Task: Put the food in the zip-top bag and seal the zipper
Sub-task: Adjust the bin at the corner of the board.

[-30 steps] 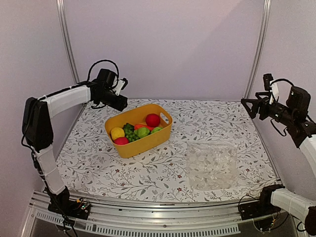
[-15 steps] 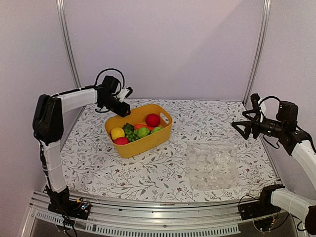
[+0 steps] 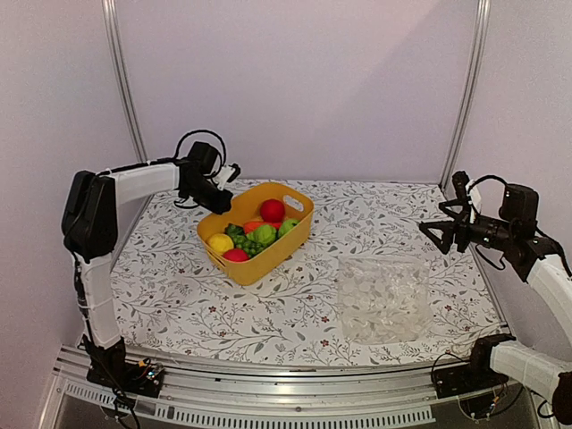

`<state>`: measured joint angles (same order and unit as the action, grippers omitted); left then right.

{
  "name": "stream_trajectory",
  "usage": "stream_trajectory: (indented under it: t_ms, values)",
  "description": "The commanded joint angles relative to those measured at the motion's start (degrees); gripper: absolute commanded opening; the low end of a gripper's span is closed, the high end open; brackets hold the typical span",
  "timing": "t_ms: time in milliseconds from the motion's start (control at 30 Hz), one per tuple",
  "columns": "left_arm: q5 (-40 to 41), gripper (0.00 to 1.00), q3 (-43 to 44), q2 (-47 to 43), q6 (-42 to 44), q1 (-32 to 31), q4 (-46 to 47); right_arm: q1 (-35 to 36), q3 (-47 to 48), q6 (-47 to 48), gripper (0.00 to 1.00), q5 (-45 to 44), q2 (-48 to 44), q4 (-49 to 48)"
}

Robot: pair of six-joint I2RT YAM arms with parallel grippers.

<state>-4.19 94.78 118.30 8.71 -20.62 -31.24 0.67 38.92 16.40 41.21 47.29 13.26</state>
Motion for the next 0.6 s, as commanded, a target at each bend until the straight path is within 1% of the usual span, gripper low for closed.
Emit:
stream_trajectory:
  t_ms: [0,67,100,133,200,267,333,467,567]
  values:
    - [3.48,0.05,-5.15,-7.97,-9.26,-2.2,-1.89,-0.31,-0.94,1.87,0.99,-3.28,0.64,-0.74]
    - [4.02,0.03,-10.01,-12.76,-14.48,-3.47,-1.89,-0.23,-0.76,2.41,0.99,-4.1,1.9,-0.35]
    - [4.02,0.03,-12.72,-15.08,-18.4,-4.08,-1.93,-0.23,-0.44,3.17,0.99,-4.16,2.54,0.24]
    - [5.42,0.02,-15.42,-17.78,-21.37,-4.76,-1.98,-0.23,0.09,3.9,0.99,-4.4,3.46,0.88]
    - [6.91,0.0,-22.66,-23.28,-28.01,-6.77,-1.34,-0.23,1.51,5.18,0.99,-5.58,5.46,2.49]
    - [6.76,0.0,-29.19,-28.79,-34.24,-9.23,0.93,-0.23,3.19,7.22,0.98,-5.46,7.57,4.82]
    - [7.59,0.0,-34.52,-34.69,-40.35,-12.58,2.89,-0.23,4.58,11.99,0.96,-5.98,10.45,6.27]
    - [10.99,0.0,-42.38,-42.08,-51.75,-18.3,6.31,-0.25,8.97,18.98,0.86,-6.69,19.52,9.99]
    - [14.15,0.05,-47.28,-46.15,-60.89,-21.81,9.28,0.0,14.92,22.75,0.79,-5.48,27.45,14.96]
